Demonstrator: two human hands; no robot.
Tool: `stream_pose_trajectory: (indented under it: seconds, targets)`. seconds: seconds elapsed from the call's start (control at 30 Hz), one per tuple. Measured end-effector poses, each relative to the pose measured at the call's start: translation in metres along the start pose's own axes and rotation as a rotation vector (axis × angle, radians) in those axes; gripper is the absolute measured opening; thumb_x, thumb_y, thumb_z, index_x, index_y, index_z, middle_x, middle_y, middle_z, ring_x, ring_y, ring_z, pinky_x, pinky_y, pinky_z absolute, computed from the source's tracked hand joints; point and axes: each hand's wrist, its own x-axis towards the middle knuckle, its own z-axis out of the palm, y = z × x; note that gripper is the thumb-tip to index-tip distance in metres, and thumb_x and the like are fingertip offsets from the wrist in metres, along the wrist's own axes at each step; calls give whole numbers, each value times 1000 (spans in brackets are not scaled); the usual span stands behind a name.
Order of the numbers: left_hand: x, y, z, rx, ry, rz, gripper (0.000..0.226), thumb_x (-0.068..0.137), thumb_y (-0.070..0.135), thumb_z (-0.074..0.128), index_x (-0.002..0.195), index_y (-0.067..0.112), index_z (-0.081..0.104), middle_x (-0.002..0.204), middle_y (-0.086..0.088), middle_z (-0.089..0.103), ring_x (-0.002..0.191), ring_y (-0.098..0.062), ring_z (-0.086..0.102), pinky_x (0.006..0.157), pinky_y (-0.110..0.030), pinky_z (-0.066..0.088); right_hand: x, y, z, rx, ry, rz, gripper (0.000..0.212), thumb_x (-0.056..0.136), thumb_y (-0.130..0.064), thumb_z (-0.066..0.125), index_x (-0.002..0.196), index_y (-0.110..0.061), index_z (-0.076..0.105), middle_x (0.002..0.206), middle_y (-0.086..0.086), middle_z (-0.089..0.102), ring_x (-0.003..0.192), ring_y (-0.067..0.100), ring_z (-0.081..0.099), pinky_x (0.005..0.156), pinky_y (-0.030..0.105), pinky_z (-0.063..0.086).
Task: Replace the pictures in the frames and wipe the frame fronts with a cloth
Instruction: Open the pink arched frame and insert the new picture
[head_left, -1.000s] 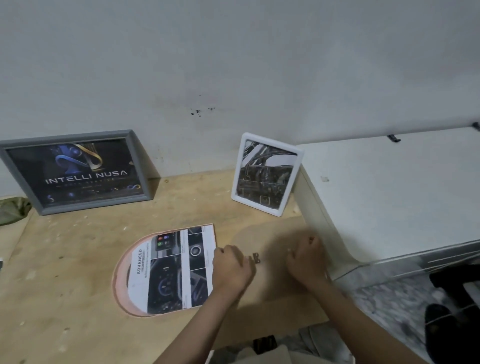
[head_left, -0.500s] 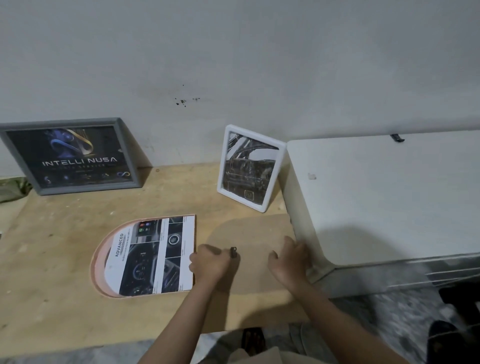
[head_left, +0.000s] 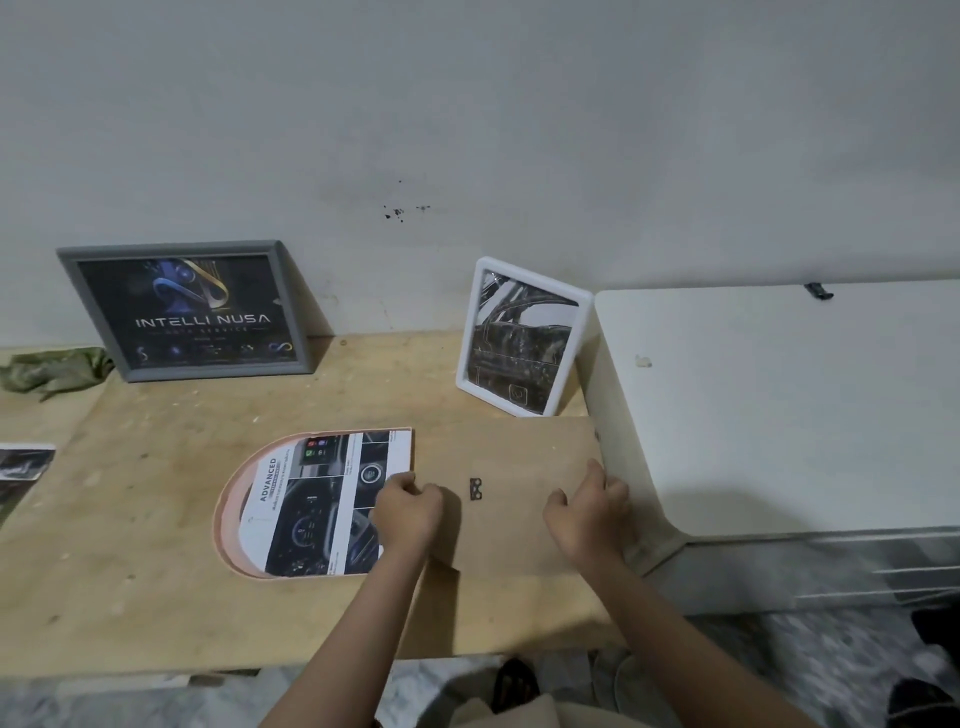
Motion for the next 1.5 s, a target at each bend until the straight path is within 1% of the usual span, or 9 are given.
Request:
stream_pose_trajectory:
  seconds: [0.17, 0.47, 0.67, 0.77, 0.93, 1.03, 1.1, 1.3, 1.5]
  targets:
    - [12, -5, -37, 38, 75, 96, 24, 78, 0, 55, 98, 4, 67, 88, -10, 65, 82, -25, 57, 69, -27, 40, -17, -22, 17, -2, -104, -53, 62, 82, -32, 55, 138, -16, 33, 133, 15, 36, 124, 33, 32, 105, 40, 35]
    - [62, -45, -124, 149, 109, 190, 4, 70, 3, 59, 66, 5, 58, 65, -8, 59, 69, -30, 56, 53, -28, 35, -59, -83, 64, -47, -197, -296, 60, 82, -29, 50, 138, -9, 40, 136, 12, 45, 128, 29, 39, 108, 38, 34]
    - [96, -70, -163, 293, 66, 269, 33, 66, 27, 76, 58, 13, 48, 68, -6, 58, 71, -28, 56, 60, -28, 38, -83, -118, 100, -87, -196, -331, 53, 82, -28, 53, 132, -11, 47, 139, 13, 40, 131, 30, 35, 110, 35, 30]
    - [106, -74, -172, 382, 35, 303, 34, 68, 32, 77, 65, 15, 48, 81, -9, 59, 81, -32, 56, 70, -33, 40, -90, -125, 115, -100, -191, -331, 53, 79, -25, 60, 128, -7, 52, 136, 20, 43, 128, 35, 39, 107, 37, 34]
    - [116, -83, -181, 440, -26, 321, 29, 71, 35, 76, 75, 14, 57, 98, -13, 60, 98, -35, 54, 82, -34, 42, -97, -123, 140, -89, -240, -313, 42, 54, -18, 65, 90, 4, 63, 90, 29, 60, 79, 47, 62, 70, 43, 54]
    - [116, -92, -182, 456, -65, 334, 28, 74, 34, 73, 78, 14, 54, 107, -14, 58, 105, -36, 52, 83, -35, 44, -107, -126, 138, -123, -212, -308, 52, 77, -16, 61, 126, 0, 51, 134, 30, 42, 123, 42, 45, 99, 38, 40]
    - [116, -96, -182, 475, -68, 350, 30, 76, 35, 71, 81, 12, 54, 111, -16, 57, 107, -36, 50, 83, -36, 44, -110, -125, 136, -73, -247, -280, 60, 85, -19, 56, 141, -5, 36, 152, 22, 22, 137, 33, 30, 107, 32, 30]
    - [119, -97, -184, 441, -33, 338, 36, 82, 32, 67, 105, 5, 62, 129, -18, 49, 120, -35, 39, 93, -38, 41, -111, -127, 144, -35, -219, -281, 50, 84, -17, 53, 131, -3, 45, 148, 26, 29, 139, 35, 26, 103, 36, 34]
    - [126, -95, -189, 458, -10, 358, 35, 84, 30, 65, 105, 3, 62, 128, -18, 50, 118, -37, 41, 89, -38, 41, -110, -132, 153, -21, -223, -259, 38, 80, -18, 50, 112, 1, 54, 133, 33, 43, 135, 41, 31, 98, 42, 39]
